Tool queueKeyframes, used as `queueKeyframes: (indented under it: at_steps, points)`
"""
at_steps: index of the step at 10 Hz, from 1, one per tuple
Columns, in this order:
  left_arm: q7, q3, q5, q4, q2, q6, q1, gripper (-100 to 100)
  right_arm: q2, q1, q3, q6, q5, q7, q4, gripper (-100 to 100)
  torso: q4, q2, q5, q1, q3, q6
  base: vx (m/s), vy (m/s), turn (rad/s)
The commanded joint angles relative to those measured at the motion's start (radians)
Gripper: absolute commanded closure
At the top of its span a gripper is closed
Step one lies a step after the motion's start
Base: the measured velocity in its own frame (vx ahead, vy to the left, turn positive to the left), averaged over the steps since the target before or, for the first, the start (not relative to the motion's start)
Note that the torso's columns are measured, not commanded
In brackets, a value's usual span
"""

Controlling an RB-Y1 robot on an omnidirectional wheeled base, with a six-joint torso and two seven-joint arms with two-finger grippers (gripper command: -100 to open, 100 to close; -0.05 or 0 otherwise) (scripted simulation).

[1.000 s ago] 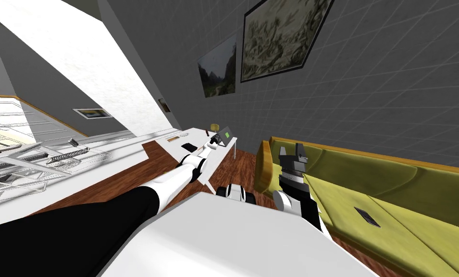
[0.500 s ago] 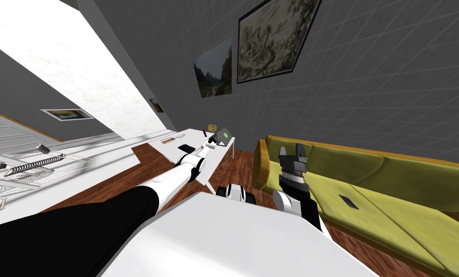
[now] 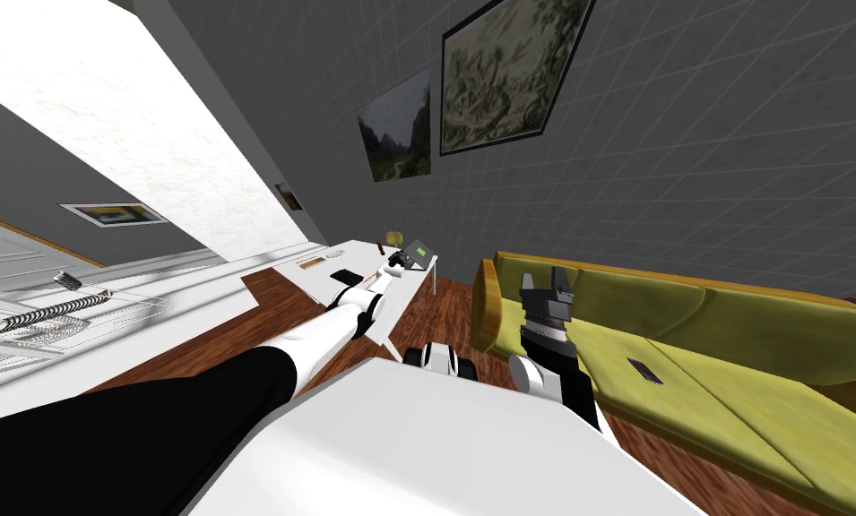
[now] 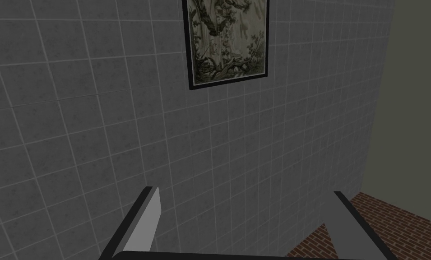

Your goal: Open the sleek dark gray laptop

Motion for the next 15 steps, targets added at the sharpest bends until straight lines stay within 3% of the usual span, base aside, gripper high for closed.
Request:
queueKeyframes:
  at_steps: [1,3,4,5,6,7,8,9,15]
  points:
    - [0.0,0.0,0.0,-0.003,0.0,0.0,0.0,100,0.0,0.0,0.0,0.0,0.0,0.0,0.0,0,0.0,0.0,0.0,0.0,0.0,0.0,0.0,0.0,0.0]
    - [0.0,0.0,0.0,-0.003,0.0,0.0,0.0,100,0.0,0.0,0.0,0.0,0.0,0.0,0.0,0,0.0,0.0,0.0,-0.001,0.0,0.0,-0.002,0.002,-0.008]
    - [0.047,0.043,-0.036,-0.035,0.005,0.027,0.027,100,0.0,0.0,0.0,0.0,0.0,0.0,0.0,0,0.0,0.0,0.0,-0.001,0.0,0.0,-0.026,0.084,-0.316]
    - [0.073,0.07,-0.068,-0.068,0.01,0.054,0.054,100,0.0,0.0,0.0,0.0,0.0,0.0,0.0,0,-0.001,0.0,0.001,0.003,0.0,0.002,-0.112,0.109,-0.412]
    - [0.094,0.084,-0.072,-0.068,0.01,0.054,0.054,100,0.0,0.0,0.0,0.0,0.0,0.0,0.0,0,-0.002,0.003,0.002,0.003,0.001,0.001,-0.086,0.075,-0.286]
    - [0.134,0.111,-0.108,-0.097,0.015,0.08,0.08,100,0.0,0.0,0.0,0.0,0.0,0.0,0.0,0,-0.001,0.0,0.001,-0.001,0.0,0.0,-0.097,0.085,-0.321]
    - [0.141,0.127,-0.108,-0.101,0.015,0.08,0.08,100,0.0,0.0,0.0,0.0,0.0,0.0,0.0,0,-0.001,0.0,0.0,-0.001,0.0,0.0,-0.065,0.056,-0.215]
    - [0.133,0.114,-0.106,-0.109,0.021,0.122,0.05,-100,0.0,0.0,0.0,0.0,0.0,0.0,0.0,0,-0.001,-0.002,0.0,-0.002,-0.001,-0.001,-0.039,0.023,-0.087]
    - [0.146,0.109,-0.109,-0.119,0.043,0.208,-0.02,-100,0.0,0.0,0.0,0.0,0.0,0.0,0.0,0,0.001,0.001,-0.001,-0.001,0.001,0.0,-0.029,0.008,-0.031]
